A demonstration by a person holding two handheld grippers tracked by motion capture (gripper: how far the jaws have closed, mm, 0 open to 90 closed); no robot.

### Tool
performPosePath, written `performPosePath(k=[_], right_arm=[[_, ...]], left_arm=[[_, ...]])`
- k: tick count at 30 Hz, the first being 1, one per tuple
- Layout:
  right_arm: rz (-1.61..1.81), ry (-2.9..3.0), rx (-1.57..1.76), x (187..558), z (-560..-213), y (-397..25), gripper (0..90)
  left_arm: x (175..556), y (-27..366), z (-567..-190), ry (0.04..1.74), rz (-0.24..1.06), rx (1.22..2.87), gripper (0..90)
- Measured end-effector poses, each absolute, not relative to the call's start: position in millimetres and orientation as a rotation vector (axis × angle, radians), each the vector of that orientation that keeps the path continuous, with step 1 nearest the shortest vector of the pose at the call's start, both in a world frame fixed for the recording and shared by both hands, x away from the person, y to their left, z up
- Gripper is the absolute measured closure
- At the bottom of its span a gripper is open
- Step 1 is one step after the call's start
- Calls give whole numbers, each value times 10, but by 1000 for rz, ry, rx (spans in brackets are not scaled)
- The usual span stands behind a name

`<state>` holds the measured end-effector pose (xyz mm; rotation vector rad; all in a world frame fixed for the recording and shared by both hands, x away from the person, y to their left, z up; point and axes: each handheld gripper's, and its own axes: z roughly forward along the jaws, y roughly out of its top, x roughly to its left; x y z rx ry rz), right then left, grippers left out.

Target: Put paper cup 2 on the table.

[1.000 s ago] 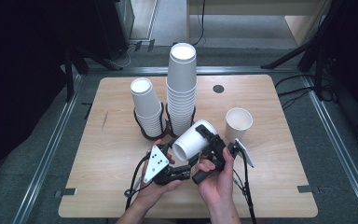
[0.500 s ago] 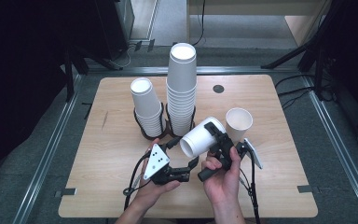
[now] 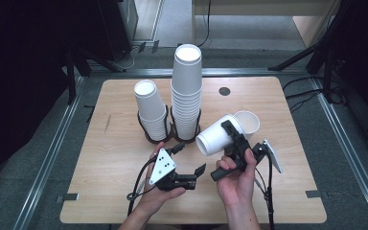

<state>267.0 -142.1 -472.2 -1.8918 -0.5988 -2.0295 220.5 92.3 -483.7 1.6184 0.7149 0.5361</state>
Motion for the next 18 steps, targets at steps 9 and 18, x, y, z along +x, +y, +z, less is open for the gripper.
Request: performPosePath(k=[9,18], right_arm=[[-2350,-937,-1983,2538,-4471,-1531,147],[-2560,-1234,-2022,2451,-4366,-1619,145]], left_arm=[[2223,973,-4838,736,539,1618,87],[2242,1005,-4846,749,543,1621,87]])
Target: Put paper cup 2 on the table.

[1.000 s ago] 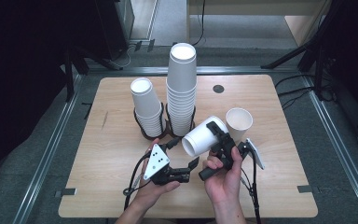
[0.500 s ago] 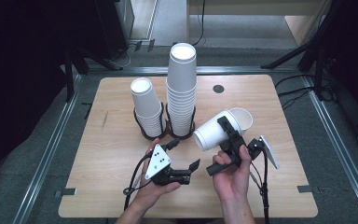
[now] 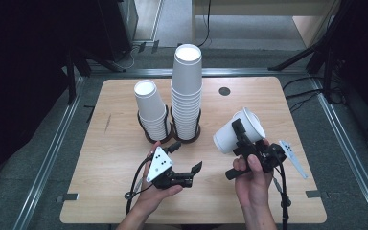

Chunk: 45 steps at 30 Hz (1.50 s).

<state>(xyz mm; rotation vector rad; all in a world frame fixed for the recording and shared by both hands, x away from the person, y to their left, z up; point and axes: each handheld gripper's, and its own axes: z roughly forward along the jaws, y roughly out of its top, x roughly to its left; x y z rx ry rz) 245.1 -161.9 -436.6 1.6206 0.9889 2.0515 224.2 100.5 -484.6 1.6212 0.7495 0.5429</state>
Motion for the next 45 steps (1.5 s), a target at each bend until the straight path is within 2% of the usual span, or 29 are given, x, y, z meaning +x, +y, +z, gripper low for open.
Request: performPosePath(k=[8,21,36,45], right_arm=[[1849,1121,1393,2360,-4375,-1592,142],[1592,1360,1158,2369,-4819,-1586,142],[1503,1448,1149,2577,-5153,-1668,141],[1381,1518,1041,2722,-5332,-1488,140]], left_arm=[[2268,1020,-4877,767,532,1635,87],[2370,1276,-4981,883,559,1624,87],[2207,1633,-5284,1003,579,1667,87],[2184,2023,-5432,1138,594,1603,89]])
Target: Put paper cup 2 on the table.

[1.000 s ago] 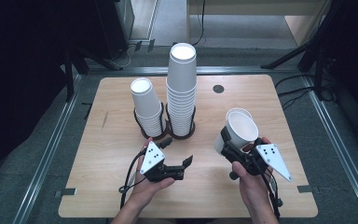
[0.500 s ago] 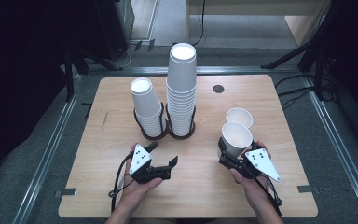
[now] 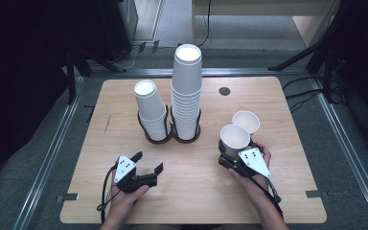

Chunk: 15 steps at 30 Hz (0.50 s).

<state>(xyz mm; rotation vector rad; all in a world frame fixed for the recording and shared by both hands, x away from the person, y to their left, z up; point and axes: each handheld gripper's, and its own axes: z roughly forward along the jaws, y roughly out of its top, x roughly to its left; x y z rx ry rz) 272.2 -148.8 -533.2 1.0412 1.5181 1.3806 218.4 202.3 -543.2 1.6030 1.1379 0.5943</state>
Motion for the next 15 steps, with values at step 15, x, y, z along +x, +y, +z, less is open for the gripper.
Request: performPosePath(k=[15], right_arm=[[1329,1666,910,2759,-5430,-1257,139]], left_arm=[[2231,2317,-5478,1230,640,1543,91]])
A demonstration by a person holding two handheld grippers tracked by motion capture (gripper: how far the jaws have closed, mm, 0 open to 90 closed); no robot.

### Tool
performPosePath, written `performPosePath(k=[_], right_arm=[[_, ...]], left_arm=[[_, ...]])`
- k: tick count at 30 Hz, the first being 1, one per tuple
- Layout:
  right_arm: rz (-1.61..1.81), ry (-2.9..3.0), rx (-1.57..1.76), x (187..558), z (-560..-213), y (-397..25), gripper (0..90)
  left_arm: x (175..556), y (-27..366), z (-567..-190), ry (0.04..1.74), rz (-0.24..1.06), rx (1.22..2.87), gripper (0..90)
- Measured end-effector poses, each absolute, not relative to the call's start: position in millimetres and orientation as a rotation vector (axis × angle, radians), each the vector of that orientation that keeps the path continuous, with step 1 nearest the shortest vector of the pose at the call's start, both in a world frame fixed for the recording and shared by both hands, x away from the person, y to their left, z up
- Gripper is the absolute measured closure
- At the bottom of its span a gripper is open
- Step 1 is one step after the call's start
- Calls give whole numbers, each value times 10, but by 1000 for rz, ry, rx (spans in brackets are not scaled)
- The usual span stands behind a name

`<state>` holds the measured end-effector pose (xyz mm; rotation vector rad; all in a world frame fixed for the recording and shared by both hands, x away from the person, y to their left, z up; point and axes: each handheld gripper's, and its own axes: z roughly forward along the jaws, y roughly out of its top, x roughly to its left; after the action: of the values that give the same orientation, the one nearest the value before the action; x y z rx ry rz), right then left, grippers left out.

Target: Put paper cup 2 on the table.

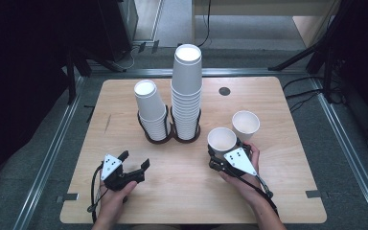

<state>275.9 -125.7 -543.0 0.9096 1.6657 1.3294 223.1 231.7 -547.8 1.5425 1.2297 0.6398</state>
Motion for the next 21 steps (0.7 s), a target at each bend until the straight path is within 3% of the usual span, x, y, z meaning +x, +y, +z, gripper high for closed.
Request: performPosePath(k=[21], right_arm=[[1326,1751,914,2744,-5447,-1132,130]], left_arm=[[2237,2359,-5470,1242,642,1525,91]])
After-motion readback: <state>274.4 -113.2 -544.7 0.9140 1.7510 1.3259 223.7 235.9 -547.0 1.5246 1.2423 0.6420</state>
